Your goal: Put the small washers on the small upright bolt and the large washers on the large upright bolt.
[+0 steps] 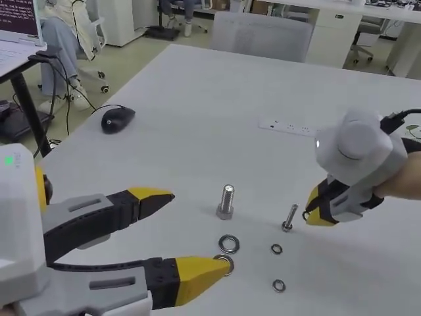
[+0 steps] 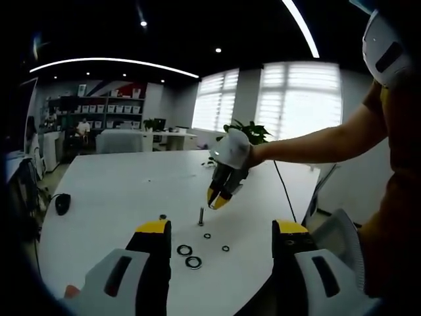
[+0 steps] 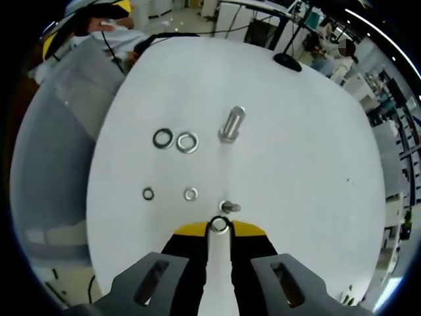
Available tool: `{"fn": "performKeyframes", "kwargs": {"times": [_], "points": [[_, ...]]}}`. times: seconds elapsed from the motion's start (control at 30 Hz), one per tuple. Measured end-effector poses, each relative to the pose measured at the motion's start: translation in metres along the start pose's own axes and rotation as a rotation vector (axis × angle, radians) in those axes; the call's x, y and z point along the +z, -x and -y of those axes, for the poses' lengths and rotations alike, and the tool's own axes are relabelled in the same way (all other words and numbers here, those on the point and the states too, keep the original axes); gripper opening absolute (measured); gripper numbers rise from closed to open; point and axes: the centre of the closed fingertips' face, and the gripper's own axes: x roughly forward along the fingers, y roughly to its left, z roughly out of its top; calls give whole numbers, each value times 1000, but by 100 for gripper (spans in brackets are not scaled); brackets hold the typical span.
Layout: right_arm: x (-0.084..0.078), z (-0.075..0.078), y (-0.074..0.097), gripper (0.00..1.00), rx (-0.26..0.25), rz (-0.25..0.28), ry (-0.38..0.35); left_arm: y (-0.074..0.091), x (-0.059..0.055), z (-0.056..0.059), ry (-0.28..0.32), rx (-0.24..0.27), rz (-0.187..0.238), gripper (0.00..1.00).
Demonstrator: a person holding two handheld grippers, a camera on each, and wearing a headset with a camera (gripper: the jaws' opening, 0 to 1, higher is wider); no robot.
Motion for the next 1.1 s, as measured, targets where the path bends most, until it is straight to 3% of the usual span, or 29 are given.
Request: {"fn": "performKeyframes", "kwargs": {"times": [0.33,1.1], "points": [[12,11,-6,12,-1,13,2,1,0,0,7,9,1,61],[6,11,-25,12,34,-20,21,3,-6,-6,30,32,-2,61]]}}
